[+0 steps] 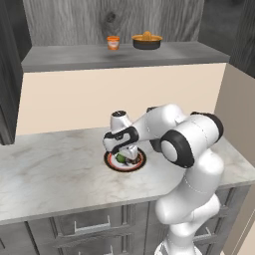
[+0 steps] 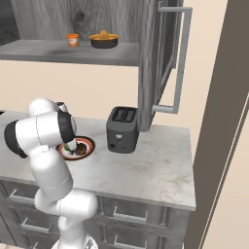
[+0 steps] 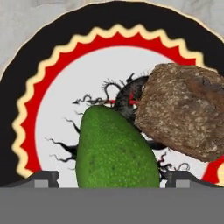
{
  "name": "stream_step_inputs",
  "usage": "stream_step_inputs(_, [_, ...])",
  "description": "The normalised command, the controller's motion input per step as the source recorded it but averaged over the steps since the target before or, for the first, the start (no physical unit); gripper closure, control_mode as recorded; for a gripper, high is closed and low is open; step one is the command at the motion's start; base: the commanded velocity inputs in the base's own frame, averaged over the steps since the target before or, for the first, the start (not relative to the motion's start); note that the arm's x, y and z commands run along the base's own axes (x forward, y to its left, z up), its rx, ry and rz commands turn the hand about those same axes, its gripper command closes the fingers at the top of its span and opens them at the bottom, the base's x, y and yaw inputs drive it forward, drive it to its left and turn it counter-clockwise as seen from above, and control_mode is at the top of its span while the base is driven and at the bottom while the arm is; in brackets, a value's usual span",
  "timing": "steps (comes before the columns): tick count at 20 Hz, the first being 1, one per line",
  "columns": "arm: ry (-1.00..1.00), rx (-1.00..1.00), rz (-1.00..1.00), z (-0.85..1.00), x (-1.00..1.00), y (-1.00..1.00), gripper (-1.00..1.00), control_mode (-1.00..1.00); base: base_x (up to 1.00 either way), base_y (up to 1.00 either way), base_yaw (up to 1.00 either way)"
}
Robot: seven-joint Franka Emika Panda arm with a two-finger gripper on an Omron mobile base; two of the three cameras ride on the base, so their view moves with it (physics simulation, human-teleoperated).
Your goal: Pick the avocado and bread from the counter and place them on the plate. Then pick the jam from the cabinet and place it next to the plate. Lastly close the cabinet door.
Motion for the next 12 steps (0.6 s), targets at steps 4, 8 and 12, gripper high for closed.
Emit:
stream_step_inputs(4, [0.00, 0.02, -0.07, 0.40, -0.24, 0.00, -1.00, -1.00, 0.00, 0.00, 0.00])
stream_step_inputs(8, [0.00, 0.03, -0.05, 0.56, -0.27, 0.00, -1.00, -1.00, 0.00, 0.00, 0.00])
stream_step_inputs(12, [0.00, 0.00, -0.01, 0.57, -0.32, 0.00, -1.00, -1.00, 0.00, 0.00, 0.00])
